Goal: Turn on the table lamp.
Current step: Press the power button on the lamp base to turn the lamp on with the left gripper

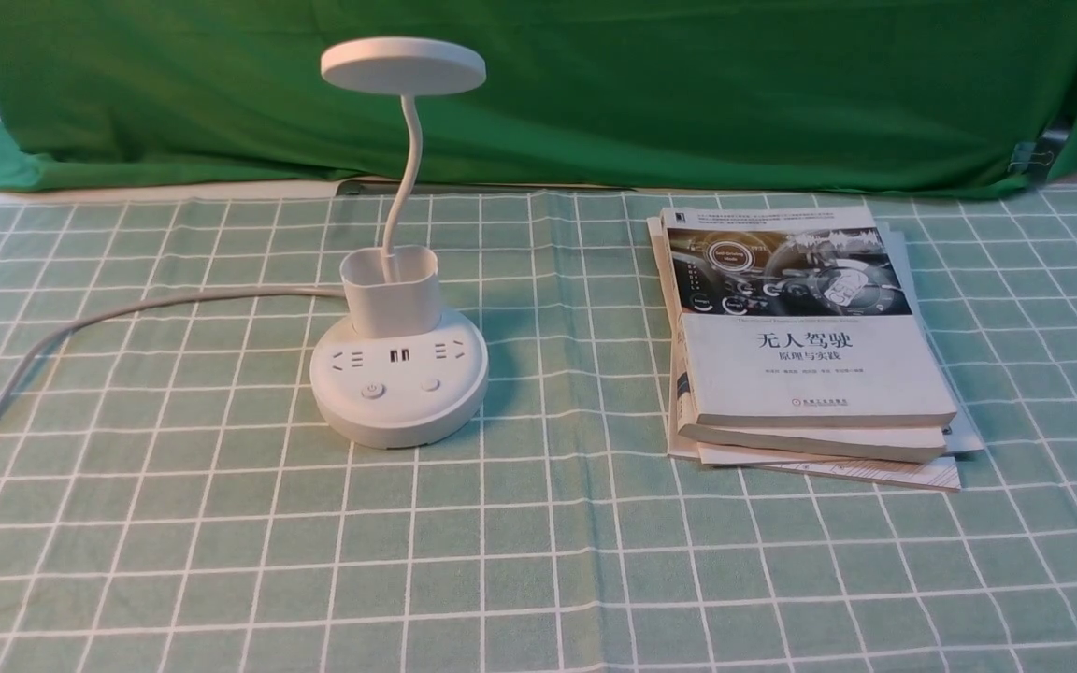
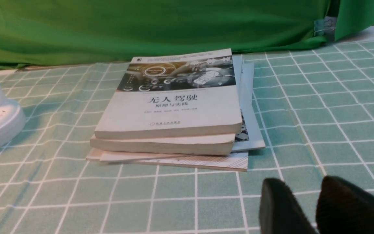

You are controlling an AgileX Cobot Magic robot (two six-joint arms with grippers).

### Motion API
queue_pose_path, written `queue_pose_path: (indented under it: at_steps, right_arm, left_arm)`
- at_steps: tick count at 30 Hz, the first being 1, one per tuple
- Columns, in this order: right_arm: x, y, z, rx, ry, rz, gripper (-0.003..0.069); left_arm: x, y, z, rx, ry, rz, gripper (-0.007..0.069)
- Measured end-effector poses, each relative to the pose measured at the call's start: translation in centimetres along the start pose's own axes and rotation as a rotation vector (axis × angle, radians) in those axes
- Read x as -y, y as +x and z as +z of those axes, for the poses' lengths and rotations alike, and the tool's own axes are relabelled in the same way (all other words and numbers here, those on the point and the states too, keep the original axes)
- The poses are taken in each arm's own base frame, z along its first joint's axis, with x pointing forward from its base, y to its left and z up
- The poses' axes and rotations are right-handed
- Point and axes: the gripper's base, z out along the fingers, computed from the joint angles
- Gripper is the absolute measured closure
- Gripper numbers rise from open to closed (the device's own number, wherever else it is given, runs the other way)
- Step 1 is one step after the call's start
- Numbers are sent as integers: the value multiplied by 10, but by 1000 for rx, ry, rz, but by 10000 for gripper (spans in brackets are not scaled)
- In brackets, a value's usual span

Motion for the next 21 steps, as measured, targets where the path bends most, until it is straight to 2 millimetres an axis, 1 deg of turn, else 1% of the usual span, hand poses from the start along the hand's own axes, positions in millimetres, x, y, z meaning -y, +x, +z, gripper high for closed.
queue_pose_path:
  at_steps: [2,3,4,5,6,7,8,9,11,13,16,19,21]
  right_arm:
    - [0,0,0,-1,0,0,419]
    - [0,0,0,-1,0,0,419]
    - [0,0,0,-1,0,0,419]
    - [0,0,0,-1,0,0,419]
    - [0,0,0,-1,0,0,419]
    - [0,0,0,-1,0,0,419]
    - [0,0,0,-1,0,0,419]
    - [0,0,0,-1,0,0,419]
    - [0,0,0,-1,0,0,419]
    - [0,0,0,-1,0,0,419]
    - [0,0,0,-1,0,0,419]
    - [0,0,0,-1,0,0,419]
    - [0,0,0,-1,0,0,419]
  left_arm:
    - [0,16,22,-123,-2,-79,624]
    - [1,35,43,-255,-5,-169,623]
    - [2,45,54,-336,-3,-213,623]
    - [2,50,58,-372,-2,-214,623]
    - [6,67,72,-496,18,-260,623]
    - [11,78,81,-584,42,-285,623]
    - [14,84,86,-638,66,-301,623]
    - [20,95,95,-713,100,-319,623]
    - [36,116,113,-833,177,-346,623]
    - [52,131,125,-895,239,-327,623]
    - [81,152,146,-955,308,-252,623]
    - [100,168,169,-1005,333,-165,623]
    - [109,185,187,-1054,317,-125,623]
